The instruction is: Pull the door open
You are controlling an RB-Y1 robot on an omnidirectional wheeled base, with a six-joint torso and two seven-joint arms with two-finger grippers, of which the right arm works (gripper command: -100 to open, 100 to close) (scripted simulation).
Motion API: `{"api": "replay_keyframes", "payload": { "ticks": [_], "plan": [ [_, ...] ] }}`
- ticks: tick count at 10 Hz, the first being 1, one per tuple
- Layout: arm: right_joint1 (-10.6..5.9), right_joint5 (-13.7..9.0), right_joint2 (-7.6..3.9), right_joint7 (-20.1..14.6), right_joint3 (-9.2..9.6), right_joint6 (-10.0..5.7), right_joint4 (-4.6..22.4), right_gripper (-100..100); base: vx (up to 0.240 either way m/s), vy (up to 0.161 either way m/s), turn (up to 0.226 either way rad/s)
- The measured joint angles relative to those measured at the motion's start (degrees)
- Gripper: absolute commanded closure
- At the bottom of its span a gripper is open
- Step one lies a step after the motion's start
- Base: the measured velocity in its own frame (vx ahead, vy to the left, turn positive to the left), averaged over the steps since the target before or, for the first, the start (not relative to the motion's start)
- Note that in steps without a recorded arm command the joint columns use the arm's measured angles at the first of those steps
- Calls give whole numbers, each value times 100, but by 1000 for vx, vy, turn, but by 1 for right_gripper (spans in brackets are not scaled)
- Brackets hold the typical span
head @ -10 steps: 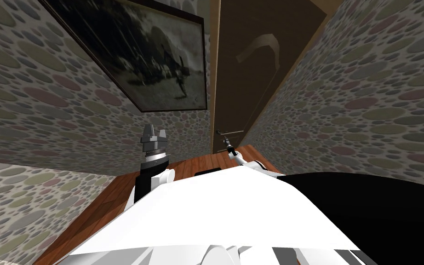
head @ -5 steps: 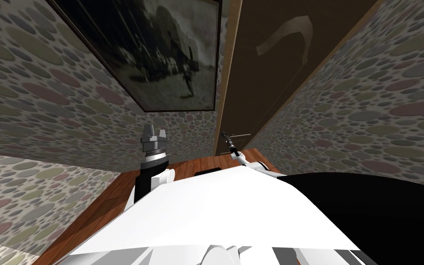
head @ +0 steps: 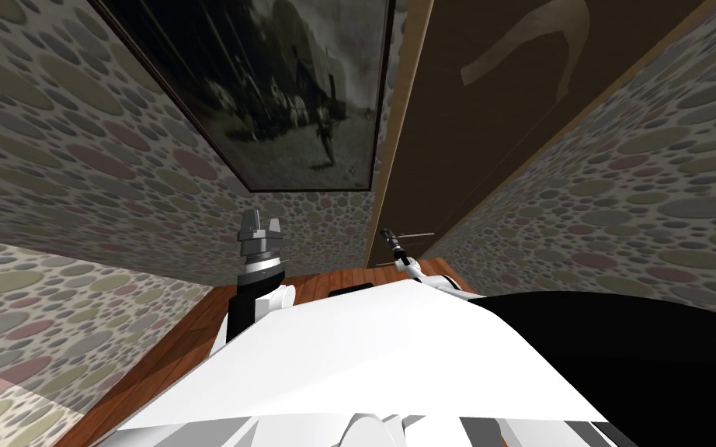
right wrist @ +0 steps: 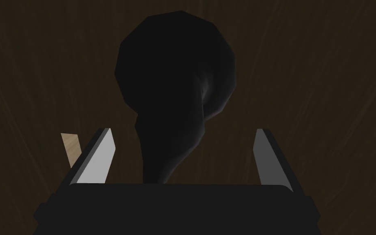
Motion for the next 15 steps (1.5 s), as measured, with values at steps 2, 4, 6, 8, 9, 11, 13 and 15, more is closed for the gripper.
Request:
{"api": "replay_keyframes", "payload": {
  "ticks": [2,4,6,8,9,11,13,15],
  "plan": [
    [-74,2,-10,15,-22,-82,157,100,8,-4,0],
    [-62,-2,-8,5,-24,-57,150,100,-3,1,-1],
    [-63,-2,-6,1,-23,-52,147,100,0,0,0],
    [-63,-2,-7,2,-23,-53,148,100,-48,7,71],
    [-13,16,-86,-70,-10,-87,104,100,-155,-15,128],
    [72,66,-201,-226,36,-168,67,100,-159,-32,98],
    [98,105,-255,-314,77,-297,179,100,-146,-48,95],
    [214,182,-389,-500,159,-471,177,100,-217,-116,172]
  ]
}}
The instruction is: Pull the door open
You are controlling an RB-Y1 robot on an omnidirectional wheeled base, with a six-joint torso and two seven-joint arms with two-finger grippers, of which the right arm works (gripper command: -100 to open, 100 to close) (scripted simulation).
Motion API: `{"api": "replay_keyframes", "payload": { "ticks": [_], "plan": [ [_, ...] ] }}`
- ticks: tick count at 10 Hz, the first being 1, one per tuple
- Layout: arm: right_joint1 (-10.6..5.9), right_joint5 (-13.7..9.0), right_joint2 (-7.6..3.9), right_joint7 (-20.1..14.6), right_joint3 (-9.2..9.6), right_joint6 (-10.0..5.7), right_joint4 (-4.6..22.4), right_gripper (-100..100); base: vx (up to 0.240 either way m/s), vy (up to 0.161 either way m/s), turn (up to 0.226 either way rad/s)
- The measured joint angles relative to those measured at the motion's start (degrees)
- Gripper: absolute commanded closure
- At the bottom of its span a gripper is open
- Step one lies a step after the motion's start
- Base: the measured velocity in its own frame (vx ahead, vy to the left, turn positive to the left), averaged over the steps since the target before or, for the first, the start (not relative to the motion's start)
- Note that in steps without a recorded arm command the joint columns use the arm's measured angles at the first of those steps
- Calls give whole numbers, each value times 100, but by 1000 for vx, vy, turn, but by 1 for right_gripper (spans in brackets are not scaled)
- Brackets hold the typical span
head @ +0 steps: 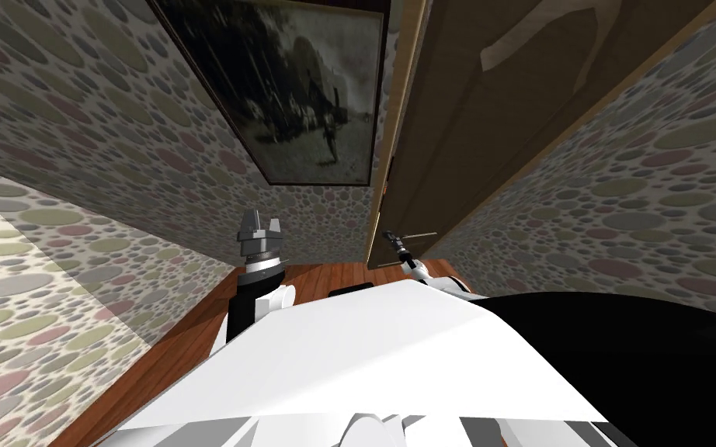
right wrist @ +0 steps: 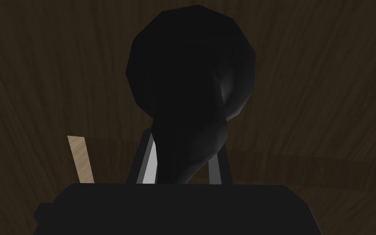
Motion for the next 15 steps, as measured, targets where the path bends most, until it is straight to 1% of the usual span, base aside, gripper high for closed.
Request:
{"api": "replay_keyframes", "payload": {
  "ticks": [2,3,4,5,6,7,8,9,10,11,12,13,14,15],
  "plan": [
    [76,85,-119,-202,98,-197,48,100,-211,-87,126],
    [167,125,-167,-295,142,-235,-38,100,-96,-39,28],
    [192,134,-156,-320,157,-232,-40,100,-129,-47,106],
    [163,162,-196,-343,164,-368,119,100,-143,-67,78],
    [219,185,-222,-391,179,-427,75,100,-158,-88,128],
    [345,231,-267,-476,206,-440,-90,100,-177,-77,107],
    [363,268,-311,-541,228,-533,-61,100,-177,-71,121],
    [342,307,-373,-592,247,-716,100,100,-196,-71,117],
    [442,354,-437,-674,270,-818,35,100,-228,-115,147],
    [592,411,-501,-783,301,-882,-113,100,-197,-96,81],
    [602,454,-532,-838,328,-1001,-40,100,-81,-30,8],
    [616,463,-523,-847,339,-1025,-12,100,-137,-74,180],
    [635,481,-562,-868,325,-1128,83,100,-191,-127,233],
    [694,506,-595,-904,309,-1217,73,100,-232,-139,237]
  ]
}}
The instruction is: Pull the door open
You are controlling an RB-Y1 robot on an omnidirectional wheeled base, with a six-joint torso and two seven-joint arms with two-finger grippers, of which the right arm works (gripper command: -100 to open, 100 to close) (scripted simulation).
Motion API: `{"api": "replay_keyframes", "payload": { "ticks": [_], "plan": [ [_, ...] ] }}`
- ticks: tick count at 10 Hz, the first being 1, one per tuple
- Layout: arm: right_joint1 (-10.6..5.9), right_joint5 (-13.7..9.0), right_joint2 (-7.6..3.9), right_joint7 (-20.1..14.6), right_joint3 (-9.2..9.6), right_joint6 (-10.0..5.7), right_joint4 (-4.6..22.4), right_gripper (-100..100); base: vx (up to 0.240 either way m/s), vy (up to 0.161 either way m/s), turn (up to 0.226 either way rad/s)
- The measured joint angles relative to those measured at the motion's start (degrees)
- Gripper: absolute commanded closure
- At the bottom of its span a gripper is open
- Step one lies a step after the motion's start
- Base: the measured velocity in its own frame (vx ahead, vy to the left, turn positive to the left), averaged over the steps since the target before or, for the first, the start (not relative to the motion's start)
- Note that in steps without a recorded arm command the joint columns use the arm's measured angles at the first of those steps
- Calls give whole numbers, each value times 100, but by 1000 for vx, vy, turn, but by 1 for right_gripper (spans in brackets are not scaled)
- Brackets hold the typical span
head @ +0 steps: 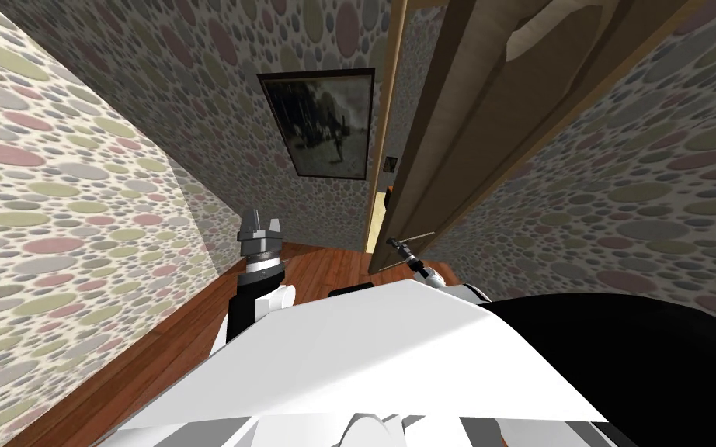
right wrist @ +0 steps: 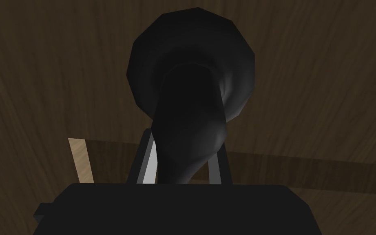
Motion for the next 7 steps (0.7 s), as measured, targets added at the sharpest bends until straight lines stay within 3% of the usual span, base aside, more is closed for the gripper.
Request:
{"api": "replay_keyframes", "payload": {
  "ticks": [2,4,6,7],
  "plan": [
    [23,47,-69,-28,-28,-328,208,100,-134,-59,61],
    [328,84,-125,-135,-46,-277,-164,100,-141,-66,135],
    [273,113,-152,-156,-43,-434,43,100,-68,-33,67],
    [208,128,-199,-151,-55,-604,273,100,-165,-93,206]
  ]
}}
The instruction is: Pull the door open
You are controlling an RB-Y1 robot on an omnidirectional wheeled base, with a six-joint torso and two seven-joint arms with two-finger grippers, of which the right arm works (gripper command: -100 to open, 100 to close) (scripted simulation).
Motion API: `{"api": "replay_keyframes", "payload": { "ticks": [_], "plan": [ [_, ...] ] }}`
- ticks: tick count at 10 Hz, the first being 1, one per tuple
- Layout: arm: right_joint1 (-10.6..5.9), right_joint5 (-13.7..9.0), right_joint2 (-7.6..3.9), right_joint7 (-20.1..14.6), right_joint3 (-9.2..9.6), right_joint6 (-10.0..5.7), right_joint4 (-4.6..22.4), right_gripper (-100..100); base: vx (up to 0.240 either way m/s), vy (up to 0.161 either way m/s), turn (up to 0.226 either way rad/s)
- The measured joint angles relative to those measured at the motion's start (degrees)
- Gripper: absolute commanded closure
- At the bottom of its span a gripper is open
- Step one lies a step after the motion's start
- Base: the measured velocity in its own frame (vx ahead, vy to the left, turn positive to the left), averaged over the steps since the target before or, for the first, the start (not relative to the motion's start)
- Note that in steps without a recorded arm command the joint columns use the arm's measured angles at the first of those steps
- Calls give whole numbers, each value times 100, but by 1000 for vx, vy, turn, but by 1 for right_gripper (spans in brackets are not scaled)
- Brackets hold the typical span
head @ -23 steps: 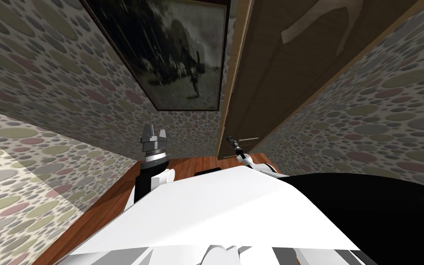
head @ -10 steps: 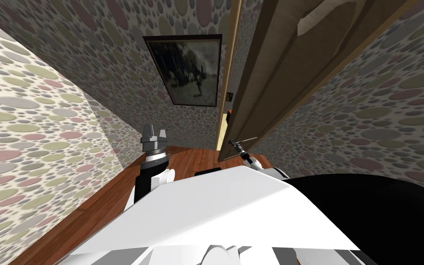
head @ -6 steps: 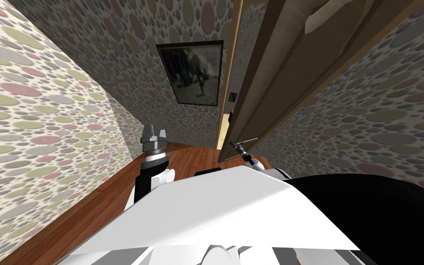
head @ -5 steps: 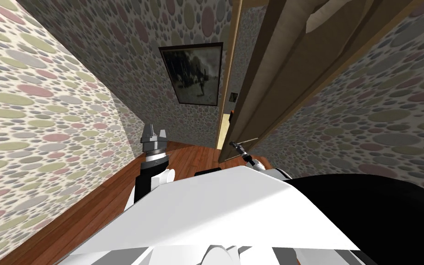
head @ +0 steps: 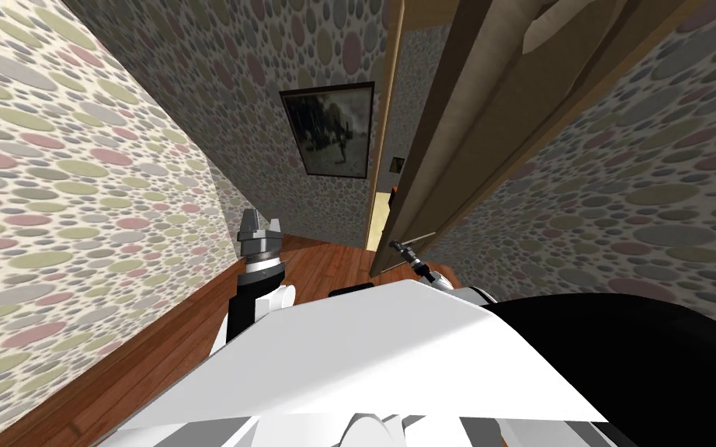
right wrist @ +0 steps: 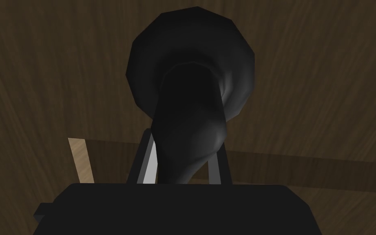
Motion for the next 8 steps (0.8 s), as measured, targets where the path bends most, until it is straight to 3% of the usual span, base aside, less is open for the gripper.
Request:
{"api": "replay_keyframes", "payload": {
  "ticks": [1,2,3,4,8],
  "plan": [
    [-19,22,-55,-6,-25,-211,187,100,-152,-91,106],
    [131,36,-60,-52,-34,-183,-58,100,-53,-26,24],
    [153,43,-45,-67,-24,-156,-96,100,-132,-64,227],
    [153,57,-70,-66,-50,-245,8,100,-211,-97,193],
    [353,126,-124,-122,-122,-443,-60,100,-186,-108,161]
  ]
}}
